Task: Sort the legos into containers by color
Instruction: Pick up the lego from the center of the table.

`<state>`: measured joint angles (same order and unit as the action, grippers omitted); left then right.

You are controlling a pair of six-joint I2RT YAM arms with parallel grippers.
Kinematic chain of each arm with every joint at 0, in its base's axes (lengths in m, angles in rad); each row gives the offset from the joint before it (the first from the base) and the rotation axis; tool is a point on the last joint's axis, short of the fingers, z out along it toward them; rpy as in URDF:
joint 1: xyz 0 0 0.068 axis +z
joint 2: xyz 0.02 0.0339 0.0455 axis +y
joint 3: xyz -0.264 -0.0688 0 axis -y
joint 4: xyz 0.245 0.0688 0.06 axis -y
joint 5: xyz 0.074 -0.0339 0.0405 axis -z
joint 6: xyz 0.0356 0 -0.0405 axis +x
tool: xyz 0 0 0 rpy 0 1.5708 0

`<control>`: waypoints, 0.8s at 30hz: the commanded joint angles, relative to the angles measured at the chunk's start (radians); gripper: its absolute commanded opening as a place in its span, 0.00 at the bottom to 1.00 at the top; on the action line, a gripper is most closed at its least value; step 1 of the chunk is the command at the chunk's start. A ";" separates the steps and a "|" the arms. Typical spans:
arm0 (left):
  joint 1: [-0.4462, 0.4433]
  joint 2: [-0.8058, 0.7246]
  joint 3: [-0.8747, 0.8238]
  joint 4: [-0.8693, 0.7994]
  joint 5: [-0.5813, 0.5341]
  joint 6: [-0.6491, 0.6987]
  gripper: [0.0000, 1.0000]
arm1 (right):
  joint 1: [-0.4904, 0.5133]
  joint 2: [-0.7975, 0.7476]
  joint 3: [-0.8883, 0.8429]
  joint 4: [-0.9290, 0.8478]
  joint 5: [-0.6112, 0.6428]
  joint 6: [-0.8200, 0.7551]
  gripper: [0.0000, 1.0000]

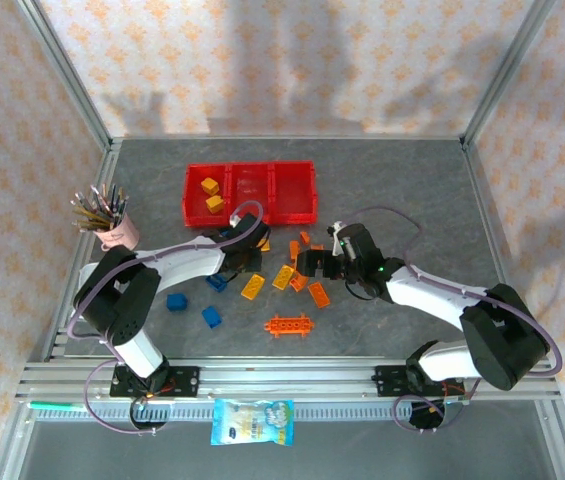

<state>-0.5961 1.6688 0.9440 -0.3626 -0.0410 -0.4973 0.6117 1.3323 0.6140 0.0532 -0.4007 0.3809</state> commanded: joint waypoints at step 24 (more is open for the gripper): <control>0.078 -0.215 -0.006 0.012 -0.006 0.003 0.18 | -0.003 0.000 0.139 -0.065 0.023 -0.043 1.00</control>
<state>-0.5617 1.5097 0.9401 -0.3332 -0.0341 -0.4969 0.6117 1.3323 0.6968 0.0120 -0.3992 0.3660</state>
